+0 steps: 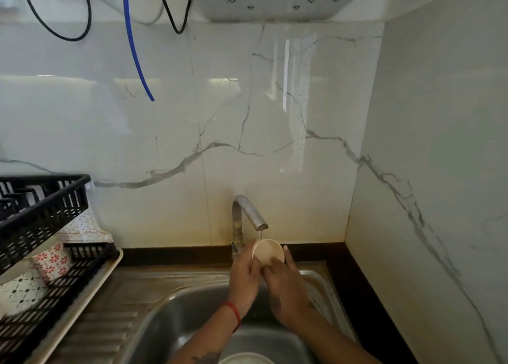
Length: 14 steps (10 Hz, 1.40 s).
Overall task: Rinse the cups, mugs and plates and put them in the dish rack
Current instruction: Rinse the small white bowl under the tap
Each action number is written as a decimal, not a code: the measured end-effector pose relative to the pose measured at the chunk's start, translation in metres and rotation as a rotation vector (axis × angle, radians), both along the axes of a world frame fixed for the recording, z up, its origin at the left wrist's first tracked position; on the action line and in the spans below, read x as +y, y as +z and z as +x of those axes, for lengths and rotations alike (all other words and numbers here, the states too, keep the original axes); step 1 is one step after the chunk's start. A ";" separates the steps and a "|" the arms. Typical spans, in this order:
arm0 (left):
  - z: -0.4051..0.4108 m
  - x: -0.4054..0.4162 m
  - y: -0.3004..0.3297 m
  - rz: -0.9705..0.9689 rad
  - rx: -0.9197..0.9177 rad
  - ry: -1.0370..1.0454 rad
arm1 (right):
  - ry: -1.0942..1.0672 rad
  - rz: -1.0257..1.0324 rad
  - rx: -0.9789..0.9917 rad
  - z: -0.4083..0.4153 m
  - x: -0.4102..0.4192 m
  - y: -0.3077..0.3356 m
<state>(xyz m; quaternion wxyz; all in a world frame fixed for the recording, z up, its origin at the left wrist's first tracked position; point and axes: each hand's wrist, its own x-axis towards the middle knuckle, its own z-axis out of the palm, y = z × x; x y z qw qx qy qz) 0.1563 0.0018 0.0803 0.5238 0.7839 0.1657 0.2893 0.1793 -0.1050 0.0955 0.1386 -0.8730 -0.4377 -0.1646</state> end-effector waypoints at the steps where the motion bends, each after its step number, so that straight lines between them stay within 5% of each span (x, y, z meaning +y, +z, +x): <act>1: -0.002 0.002 -0.005 0.032 0.009 0.013 | 0.139 0.060 0.008 -0.005 0.006 -0.006; 2: -0.008 0.021 -0.003 0.193 0.189 -0.072 | 0.153 -0.140 -0.117 0.010 -0.019 0.005; 3: -0.005 0.019 0.007 0.114 0.204 -0.067 | 0.107 -0.216 -0.259 0.031 -0.015 -0.014; 4: -0.005 -0.009 0.015 -0.415 0.064 -0.108 | -0.033 -0.047 0.199 0.001 0.027 -0.012; 5: -0.012 -0.017 0.011 -0.678 0.093 -0.156 | -0.084 -0.150 0.101 -0.005 0.023 -0.024; 6: -0.015 0.003 0.008 -0.546 0.164 -0.168 | 0.173 -0.287 0.039 0.010 -0.018 -0.022; 9: -0.006 -0.009 0.023 -0.560 0.095 -0.092 | -0.010 -0.180 -0.133 0.000 0.018 -0.016; 11: -0.009 0.003 0.025 -0.375 0.122 -0.145 | 0.198 -0.060 -0.012 0.027 -0.024 -0.008; 13: -0.012 -0.021 0.007 -0.737 0.105 0.016 | 0.117 -0.043 0.153 -0.001 -0.008 -0.013; 14: -0.012 -0.003 0.008 -0.499 0.183 -0.049 | 0.261 -0.190 -0.041 0.011 -0.024 -0.011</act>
